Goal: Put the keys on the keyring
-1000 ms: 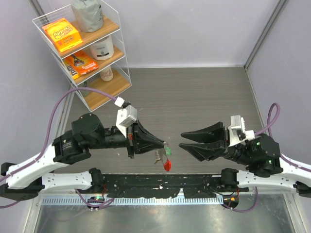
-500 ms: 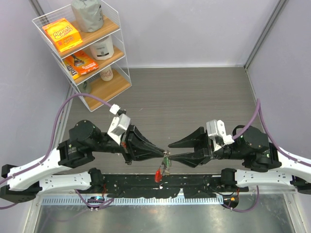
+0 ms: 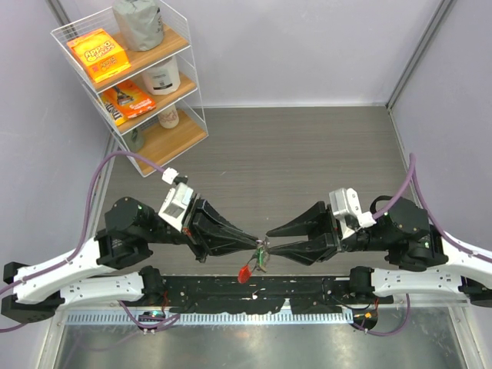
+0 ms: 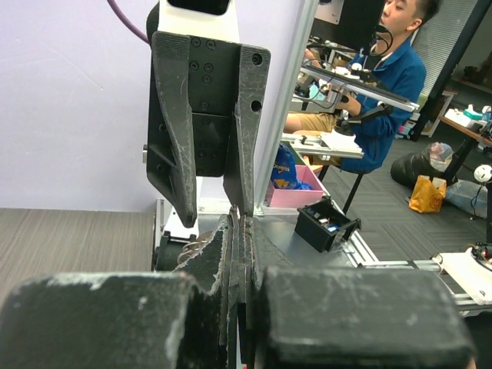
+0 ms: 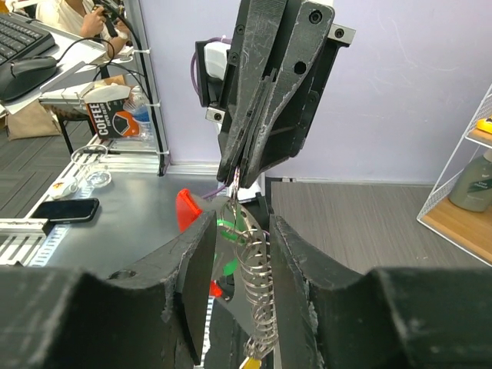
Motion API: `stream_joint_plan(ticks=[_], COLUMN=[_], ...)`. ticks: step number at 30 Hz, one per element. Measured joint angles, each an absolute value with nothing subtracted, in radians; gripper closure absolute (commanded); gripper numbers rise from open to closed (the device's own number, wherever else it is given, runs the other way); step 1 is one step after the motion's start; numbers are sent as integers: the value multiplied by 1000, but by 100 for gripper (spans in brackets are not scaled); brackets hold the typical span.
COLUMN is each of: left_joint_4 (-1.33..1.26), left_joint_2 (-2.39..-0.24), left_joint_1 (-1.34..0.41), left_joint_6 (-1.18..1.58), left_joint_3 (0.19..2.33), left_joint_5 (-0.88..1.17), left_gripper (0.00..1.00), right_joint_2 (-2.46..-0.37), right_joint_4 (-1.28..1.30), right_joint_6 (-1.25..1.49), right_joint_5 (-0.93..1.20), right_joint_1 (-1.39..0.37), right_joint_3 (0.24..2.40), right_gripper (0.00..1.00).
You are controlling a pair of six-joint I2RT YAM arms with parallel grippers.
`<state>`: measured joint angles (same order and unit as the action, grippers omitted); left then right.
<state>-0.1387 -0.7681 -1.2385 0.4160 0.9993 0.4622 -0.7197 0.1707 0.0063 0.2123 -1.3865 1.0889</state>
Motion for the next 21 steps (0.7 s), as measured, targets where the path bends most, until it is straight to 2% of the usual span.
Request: stream_joint_plan(ticks=[9,19,21], left_joint_4=[-194,-242,-246], left_joint_2=[-749,-750,-753], left_joint_1=[-1239,-1240,-1240], left_joint_6=[421,435,436], left_joint_3=[953,936,936], left_joint_5=[436,415,413], left_gripper=[100,100,100], right_joint_2=[-760,-765,-765], right_joint_4=[150,135,136], right_joint_6=[25,32,32], right_joint_5=[212,211,210], right_joint_1=[-1386,-1386,-1386], right_joint_3=[1090,1090,1090], right_gripper=[63,75,81])
